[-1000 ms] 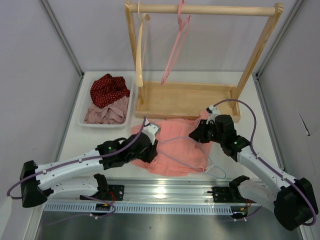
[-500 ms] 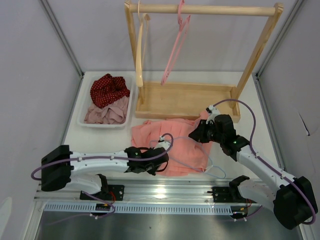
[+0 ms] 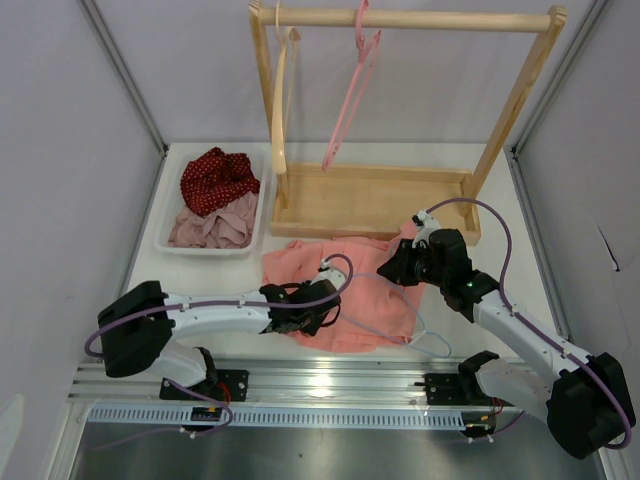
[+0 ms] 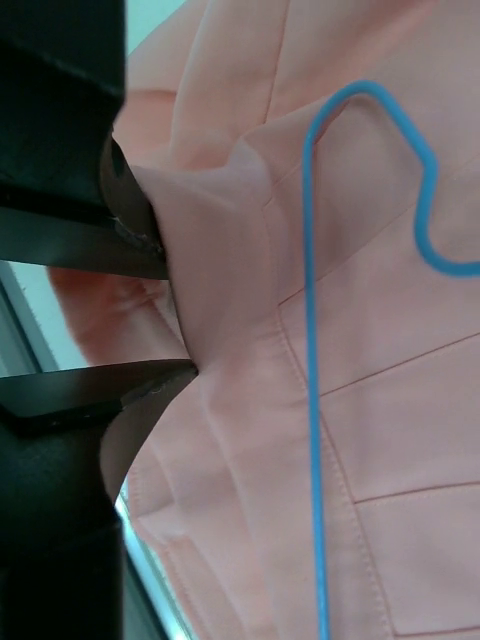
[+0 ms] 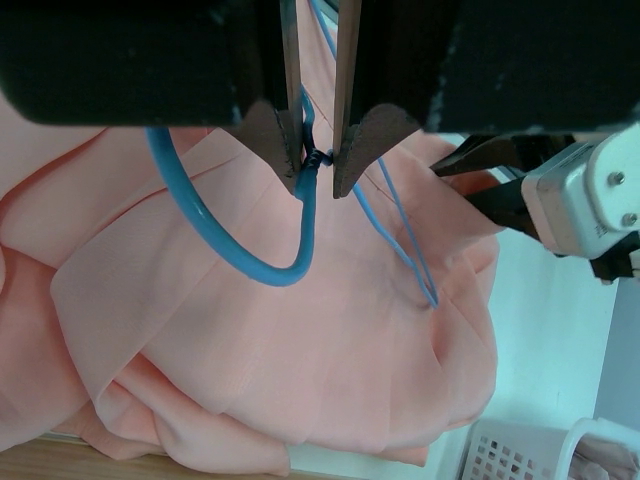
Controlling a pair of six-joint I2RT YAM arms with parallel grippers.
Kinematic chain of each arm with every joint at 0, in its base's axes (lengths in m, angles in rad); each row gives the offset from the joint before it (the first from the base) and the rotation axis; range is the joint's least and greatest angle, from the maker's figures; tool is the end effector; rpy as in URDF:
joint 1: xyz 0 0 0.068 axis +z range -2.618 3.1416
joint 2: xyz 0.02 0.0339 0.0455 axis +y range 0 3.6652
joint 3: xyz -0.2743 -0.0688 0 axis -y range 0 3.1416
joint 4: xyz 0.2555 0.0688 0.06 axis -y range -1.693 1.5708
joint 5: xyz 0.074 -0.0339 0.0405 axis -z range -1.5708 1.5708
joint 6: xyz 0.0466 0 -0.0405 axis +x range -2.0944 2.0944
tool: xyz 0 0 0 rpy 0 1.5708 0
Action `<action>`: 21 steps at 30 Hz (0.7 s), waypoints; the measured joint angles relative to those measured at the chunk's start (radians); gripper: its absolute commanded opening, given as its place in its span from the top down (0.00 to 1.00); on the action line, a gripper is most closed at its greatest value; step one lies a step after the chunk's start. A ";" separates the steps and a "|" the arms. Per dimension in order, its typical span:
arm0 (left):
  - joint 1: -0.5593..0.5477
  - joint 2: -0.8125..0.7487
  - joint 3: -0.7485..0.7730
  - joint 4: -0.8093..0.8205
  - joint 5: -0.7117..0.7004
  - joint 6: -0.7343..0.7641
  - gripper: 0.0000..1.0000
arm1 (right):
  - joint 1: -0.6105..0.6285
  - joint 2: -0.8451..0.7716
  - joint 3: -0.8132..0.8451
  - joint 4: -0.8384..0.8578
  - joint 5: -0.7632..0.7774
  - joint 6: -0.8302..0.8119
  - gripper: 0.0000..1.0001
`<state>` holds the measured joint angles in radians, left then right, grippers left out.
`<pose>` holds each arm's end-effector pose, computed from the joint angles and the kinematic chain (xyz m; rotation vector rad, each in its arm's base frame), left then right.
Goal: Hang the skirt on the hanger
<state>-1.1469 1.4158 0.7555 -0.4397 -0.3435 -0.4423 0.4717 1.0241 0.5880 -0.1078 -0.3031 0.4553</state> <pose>0.1252 -0.2394 0.1701 0.7863 2.4486 -0.1275 0.2037 0.1195 0.2330 -0.2078 2.2018 0.8565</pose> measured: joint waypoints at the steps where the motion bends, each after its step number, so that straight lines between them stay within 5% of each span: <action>1: 0.008 0.008 0.000 0.010 0.002 0.008 0.58 | 0.000 0.000 0.001 0.000 0.000 0.000 1.00; 21: 0.055 0.066 0.000 0.090 0.068 0.060 0.64 | -0.006 0.000 0.009 -0.003 0.003 0.000 1.00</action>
<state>-1.0924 1.4818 0.7555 -0.3500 -0.2760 -0.3828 0.4660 1.0241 0.5968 -0.1112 -0.2996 0.4549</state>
